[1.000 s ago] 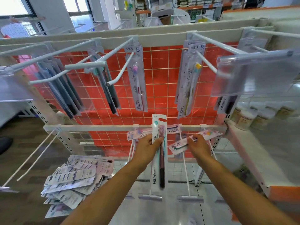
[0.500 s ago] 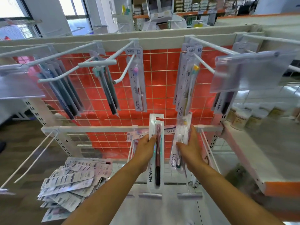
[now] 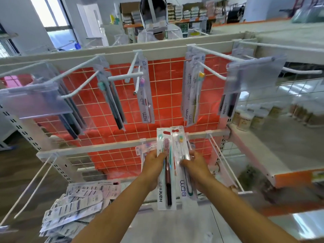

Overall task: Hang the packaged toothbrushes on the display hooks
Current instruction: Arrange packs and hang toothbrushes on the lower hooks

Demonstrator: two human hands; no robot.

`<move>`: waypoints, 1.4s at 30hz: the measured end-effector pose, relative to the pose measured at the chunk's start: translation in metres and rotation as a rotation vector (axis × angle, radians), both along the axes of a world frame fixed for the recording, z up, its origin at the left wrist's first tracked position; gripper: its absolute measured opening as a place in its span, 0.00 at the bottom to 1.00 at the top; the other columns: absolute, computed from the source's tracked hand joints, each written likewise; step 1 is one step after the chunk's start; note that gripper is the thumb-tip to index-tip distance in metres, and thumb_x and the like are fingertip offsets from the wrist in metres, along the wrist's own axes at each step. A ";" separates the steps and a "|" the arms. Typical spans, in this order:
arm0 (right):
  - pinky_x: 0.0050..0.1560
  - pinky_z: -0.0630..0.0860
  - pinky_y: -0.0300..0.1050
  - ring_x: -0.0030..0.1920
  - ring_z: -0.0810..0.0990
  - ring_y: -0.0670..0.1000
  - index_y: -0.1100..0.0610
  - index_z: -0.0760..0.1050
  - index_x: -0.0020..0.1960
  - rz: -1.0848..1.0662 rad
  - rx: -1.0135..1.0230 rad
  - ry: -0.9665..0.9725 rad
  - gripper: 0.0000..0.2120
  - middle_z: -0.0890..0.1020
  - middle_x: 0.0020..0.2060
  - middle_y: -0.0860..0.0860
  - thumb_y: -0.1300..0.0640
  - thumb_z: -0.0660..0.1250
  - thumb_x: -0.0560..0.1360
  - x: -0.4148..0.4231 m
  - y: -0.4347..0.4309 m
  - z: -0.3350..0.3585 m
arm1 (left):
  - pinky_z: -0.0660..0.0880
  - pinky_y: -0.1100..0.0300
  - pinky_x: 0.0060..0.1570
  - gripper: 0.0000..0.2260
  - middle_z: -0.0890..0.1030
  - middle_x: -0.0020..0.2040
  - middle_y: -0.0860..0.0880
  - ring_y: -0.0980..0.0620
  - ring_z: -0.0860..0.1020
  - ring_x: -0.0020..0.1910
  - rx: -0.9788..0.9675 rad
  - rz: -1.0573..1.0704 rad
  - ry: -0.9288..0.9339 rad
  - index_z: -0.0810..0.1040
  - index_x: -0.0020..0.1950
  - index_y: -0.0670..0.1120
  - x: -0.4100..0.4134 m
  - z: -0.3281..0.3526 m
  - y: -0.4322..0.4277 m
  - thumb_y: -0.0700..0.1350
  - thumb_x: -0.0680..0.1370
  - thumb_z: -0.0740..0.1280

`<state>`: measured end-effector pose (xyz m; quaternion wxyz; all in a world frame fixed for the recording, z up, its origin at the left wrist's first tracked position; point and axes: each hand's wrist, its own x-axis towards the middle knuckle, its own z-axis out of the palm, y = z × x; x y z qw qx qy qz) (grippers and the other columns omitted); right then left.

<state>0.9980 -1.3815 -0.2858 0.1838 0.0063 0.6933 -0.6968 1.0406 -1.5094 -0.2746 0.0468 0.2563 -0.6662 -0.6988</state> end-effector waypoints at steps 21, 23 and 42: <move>0.55 0.80 0.54 0.50 0.84 0.56 0.58 0.77 0.54 0.024 -0.118 0.000 0.08 0.84 0.49 0.56 0.64 0.60 0.80 0.084 -0.032 0.022 | 0.79 0.47 0.53 0.07 0.85 0.46 0.45 0.46 0.83 0.47 -0.003 0.070 0.076 0.80 0.50 0.44 0.081 0.022 -0.036 0.42 0.81 0.62; 0.53 0.80 0.53 0.50 0.84 0.56 0.57 0.77 0.52 0.016 -0.123 0.002 0.07 0.84 0.48 0.56 0.63 0.61 0.80 0.092 -0.036 0.024 | 0.79 0.48 0.53 0.08 0.84 0.45 0.45 0.46 0.82 0.46 0.005 0.089 0.084 0.80 0.48 0.44 0.089 0.023 -0.040 0.42 0.82 0.61; 0.44 0.81 0.48 0.46 0.85 0.53 0.54 0.78 0.52 0.060 -0.137 -0.038 0.10 0.86 0.45 0.53 0.62 0.59 0.81 0.140 -0.057 0.025 | 0.82 0.50 0.48 0.07 0.85 0.48 0.44 0.45 0.84 0.47 -0.022 0.039 0.131 0.79 0.52 0.44 0.134 0.012 -0.064 0.36 0.77 0.69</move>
